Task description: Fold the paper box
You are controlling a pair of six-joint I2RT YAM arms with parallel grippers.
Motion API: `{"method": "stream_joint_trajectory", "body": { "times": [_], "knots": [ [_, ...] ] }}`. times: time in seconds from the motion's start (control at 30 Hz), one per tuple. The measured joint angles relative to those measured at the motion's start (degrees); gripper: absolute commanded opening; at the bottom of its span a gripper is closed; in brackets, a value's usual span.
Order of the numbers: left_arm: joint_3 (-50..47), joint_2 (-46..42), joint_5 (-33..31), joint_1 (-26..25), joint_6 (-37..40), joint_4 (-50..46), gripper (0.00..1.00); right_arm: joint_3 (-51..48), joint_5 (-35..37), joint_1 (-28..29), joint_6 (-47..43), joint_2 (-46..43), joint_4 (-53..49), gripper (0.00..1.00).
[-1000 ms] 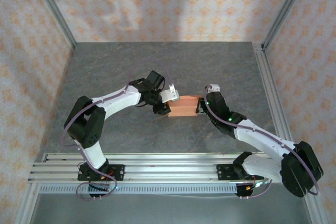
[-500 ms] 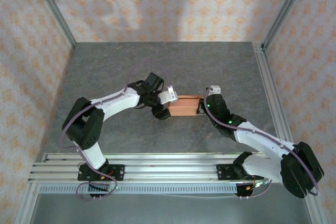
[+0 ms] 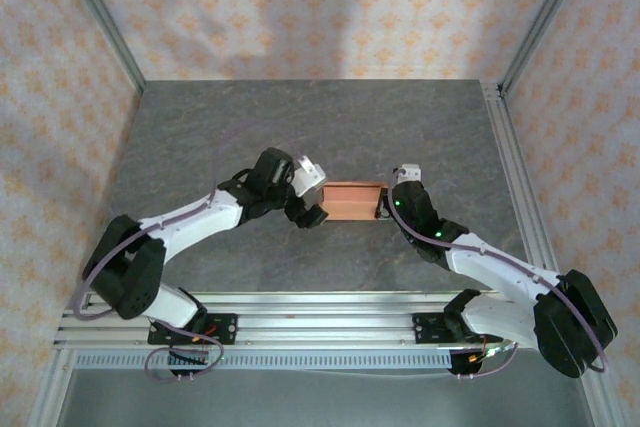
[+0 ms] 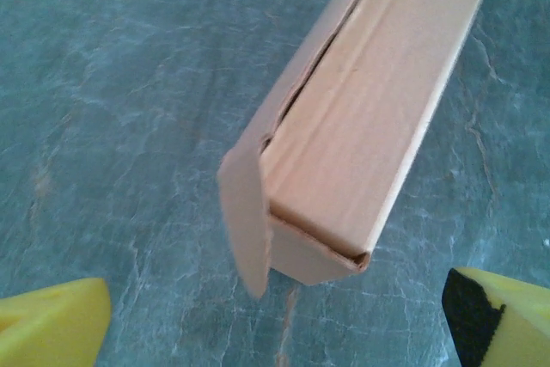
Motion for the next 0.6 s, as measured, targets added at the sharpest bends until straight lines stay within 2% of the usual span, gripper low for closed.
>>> {"method": "stream_joint_trajectory", "body": {
  "times": [0.23,0.37,0.6],
  "knots": [
    [0.2,-5.97,-9.42,-3.39,-12.15,0.17,1.0,0.13,0.02,0.0,-0.63,0.0,-0.74,0.0],
    [3.34,-6.91,-13.73,-5.25,-15.08,-4.26,0.86,0.48,0.02,0.0,-0.85,0.0,-1.73,0.0],
    [13.84,-4.26,-15.8,-5.44,-16.02,-15.58,0.63,1.29,-0.02,0.0,-0.81,0.02,-3.15,0.0]
  ]
}}
